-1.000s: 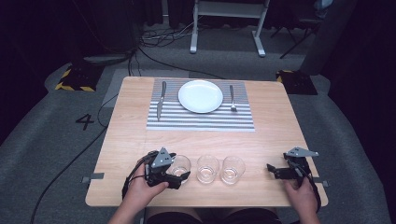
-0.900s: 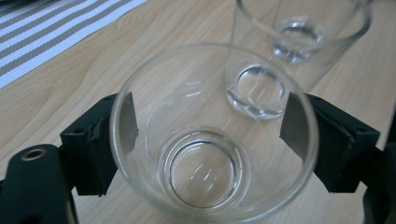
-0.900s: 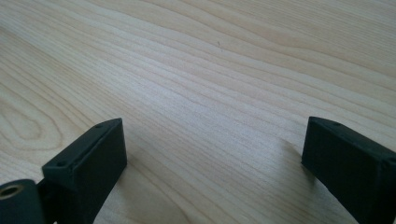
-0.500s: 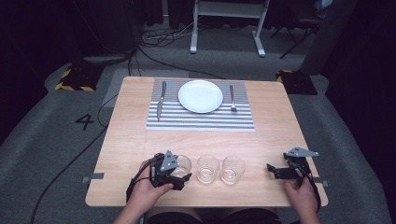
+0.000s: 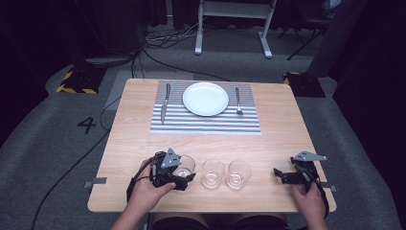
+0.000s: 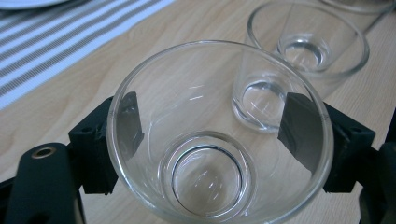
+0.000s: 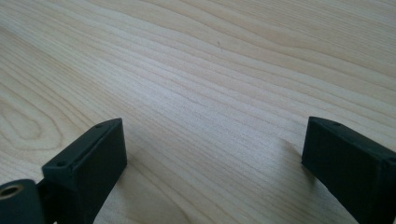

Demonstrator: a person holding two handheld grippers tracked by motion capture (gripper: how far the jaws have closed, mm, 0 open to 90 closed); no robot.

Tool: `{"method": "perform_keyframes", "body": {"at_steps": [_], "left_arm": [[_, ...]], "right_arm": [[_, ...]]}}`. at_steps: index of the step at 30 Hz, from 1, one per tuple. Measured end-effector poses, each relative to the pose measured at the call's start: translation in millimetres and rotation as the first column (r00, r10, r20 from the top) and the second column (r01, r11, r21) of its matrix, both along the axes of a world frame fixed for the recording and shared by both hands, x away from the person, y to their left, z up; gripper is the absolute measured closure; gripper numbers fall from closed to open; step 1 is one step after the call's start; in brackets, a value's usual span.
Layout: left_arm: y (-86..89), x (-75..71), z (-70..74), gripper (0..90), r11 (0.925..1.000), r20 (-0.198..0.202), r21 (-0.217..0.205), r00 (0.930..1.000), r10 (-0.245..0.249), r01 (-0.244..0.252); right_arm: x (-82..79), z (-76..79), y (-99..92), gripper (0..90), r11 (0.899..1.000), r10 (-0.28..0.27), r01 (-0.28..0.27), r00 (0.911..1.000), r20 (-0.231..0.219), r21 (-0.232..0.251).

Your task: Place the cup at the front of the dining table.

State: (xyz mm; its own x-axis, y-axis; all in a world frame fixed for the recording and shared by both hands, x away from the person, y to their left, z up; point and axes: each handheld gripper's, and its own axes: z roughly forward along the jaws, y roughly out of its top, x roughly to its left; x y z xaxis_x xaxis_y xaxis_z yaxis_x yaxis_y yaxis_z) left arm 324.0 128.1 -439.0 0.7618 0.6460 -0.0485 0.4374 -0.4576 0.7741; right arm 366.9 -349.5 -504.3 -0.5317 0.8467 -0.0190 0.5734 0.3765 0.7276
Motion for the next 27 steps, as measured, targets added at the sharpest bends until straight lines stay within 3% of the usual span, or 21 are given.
{"method": "perform_keyframes", "body": {"at_steps": [13,15,17,22,27], "left_arm": [[13.8,20.6,36.4,18.6,0.9944,0.058,-0.080,0.9955,0.075,-0.070],[15.3,23.2,39.4,18.6,0.9950,0.067,-0.073,0.9950,0.074,-0.069],[17.0,31.7,45.3,18.6,0.9908,0.094,-0.103,0.9908,0.098,-0.088],[17.5,45.2,56.4,18.6,0.9903,0.138,-0.096,0.9839,0.113,-0.101],[18.2,60.0,67.8,18.6,0.9890,0.157,-0.104,0.9802,0.121,-0.105]], "right_arm": [[0.1,0.0,0.6,6.5,1.000,-0.009,0.009,1.0000,-0.001,0.003],[0.1,0.0,0.6,6.5,1.000,-0.009,0.009,1.0000,-0.002,0.003],[0.4,-0.1,0.3,6.5,1.000,-0.009,0.009,1.0000,0.000,0.001],[0.3,0.0,0.4,6.5,1.000,-0.009,0.009,1.0000,-0.001,0.003],[0.4,-0.1,0.5,6.5,1.000,-0.010,0.010,1.0000,0.001,0.003]]}}
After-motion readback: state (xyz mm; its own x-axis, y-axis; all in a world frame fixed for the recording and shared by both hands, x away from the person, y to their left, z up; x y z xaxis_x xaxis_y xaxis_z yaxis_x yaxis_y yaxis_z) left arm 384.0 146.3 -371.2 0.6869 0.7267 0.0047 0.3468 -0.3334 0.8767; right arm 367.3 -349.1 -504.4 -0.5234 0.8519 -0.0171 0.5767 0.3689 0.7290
